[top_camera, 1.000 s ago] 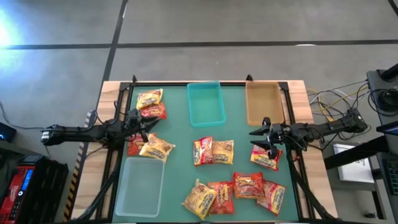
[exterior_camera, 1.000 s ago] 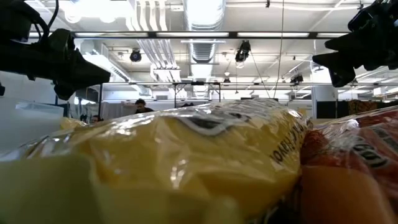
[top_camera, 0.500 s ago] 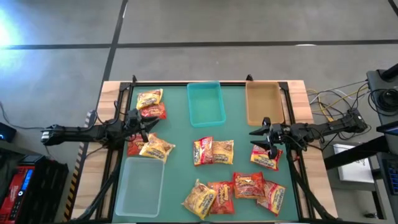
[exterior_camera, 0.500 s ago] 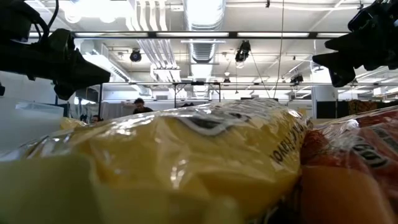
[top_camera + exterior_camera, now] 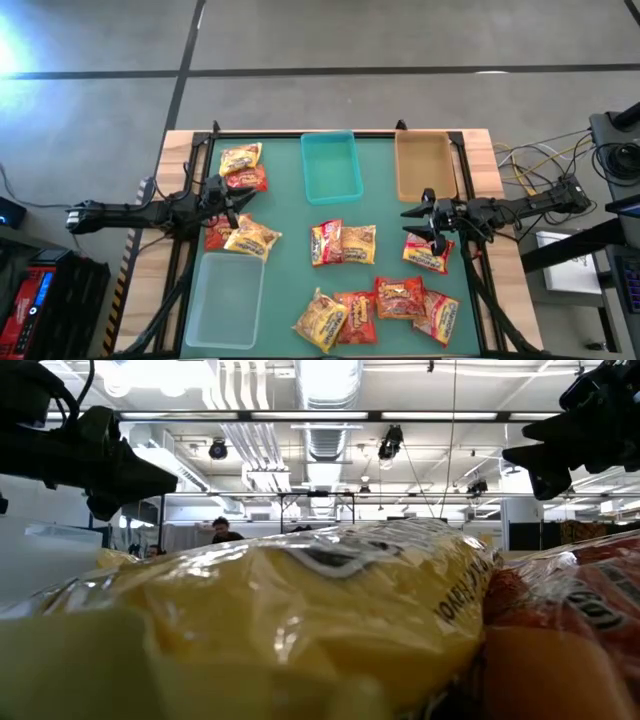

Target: Sort Maruchan noodles

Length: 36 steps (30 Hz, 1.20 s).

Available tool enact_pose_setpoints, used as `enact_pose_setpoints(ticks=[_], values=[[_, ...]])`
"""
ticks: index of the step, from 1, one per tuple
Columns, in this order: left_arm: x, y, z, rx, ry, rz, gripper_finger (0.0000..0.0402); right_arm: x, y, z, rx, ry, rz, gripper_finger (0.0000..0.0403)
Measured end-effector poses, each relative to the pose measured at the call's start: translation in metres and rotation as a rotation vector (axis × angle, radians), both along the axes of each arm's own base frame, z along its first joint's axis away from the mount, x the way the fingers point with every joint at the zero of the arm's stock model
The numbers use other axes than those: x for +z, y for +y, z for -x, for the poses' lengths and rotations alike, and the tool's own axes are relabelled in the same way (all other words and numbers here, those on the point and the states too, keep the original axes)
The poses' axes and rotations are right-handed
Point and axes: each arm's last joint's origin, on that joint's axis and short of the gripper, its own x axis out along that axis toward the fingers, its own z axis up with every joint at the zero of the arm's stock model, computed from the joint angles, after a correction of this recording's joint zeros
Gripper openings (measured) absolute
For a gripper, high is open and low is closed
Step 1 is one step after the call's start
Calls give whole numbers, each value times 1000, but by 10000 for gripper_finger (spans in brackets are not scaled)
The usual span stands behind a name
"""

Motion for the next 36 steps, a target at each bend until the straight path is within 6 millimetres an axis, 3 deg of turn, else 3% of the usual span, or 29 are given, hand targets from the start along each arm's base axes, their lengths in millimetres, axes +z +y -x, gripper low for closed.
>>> enact_pose_setpoints(ticks=[36], values=[[1, 0, 0, 1, -13, 2, 75, 0, 0, 0, 0, 0, 0, 185]])
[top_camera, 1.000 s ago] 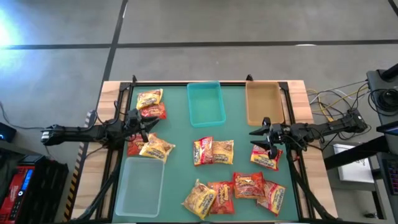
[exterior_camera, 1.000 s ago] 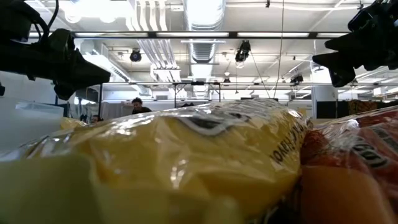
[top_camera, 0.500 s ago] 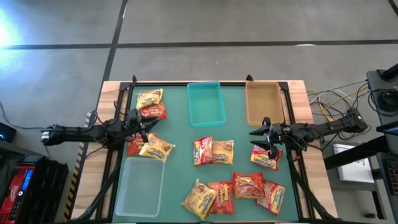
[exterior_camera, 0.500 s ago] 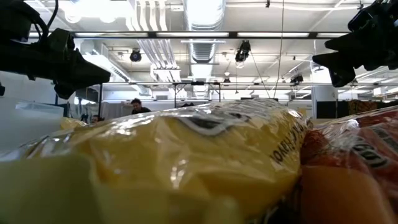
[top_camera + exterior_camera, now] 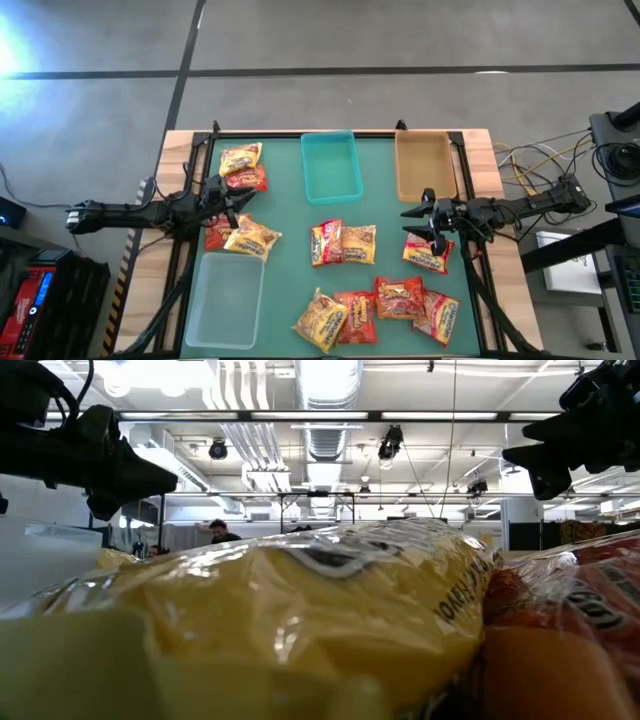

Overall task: Sort Maruchan noodles
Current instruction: Put the center red noodle pack into the green bin

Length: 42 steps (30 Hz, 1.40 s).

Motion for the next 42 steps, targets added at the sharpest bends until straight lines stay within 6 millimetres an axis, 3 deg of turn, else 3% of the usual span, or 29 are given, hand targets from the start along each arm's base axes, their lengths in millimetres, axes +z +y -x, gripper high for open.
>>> enact_pose_setpoints(ticks=[9, 14, 23, 27, 33, 42], values=[[4, 0, 0, -2, -86, 92, 75, 0, 0, 0, 0, 0, 0, 185], [15, -2, -1, -63, -174, 40, 75, 0, 0, 0, 0, 0, 0, 185], [15, -1, -2, -51, -164, 18, 75, 0, 0, 0, 0, 0, 0, 185], [28, -1, -4, -46, -154, -16, 75, 0, 0, 0, 0, -1, 8, 185], [49, -1, -8, -46, -38, -61, 75, 7, 0, 0, 0, -80, 140, 185], [55, -1, -12, -37, 250, 85, 75, 27, -1, 3, 1, -274, -78, 185]])
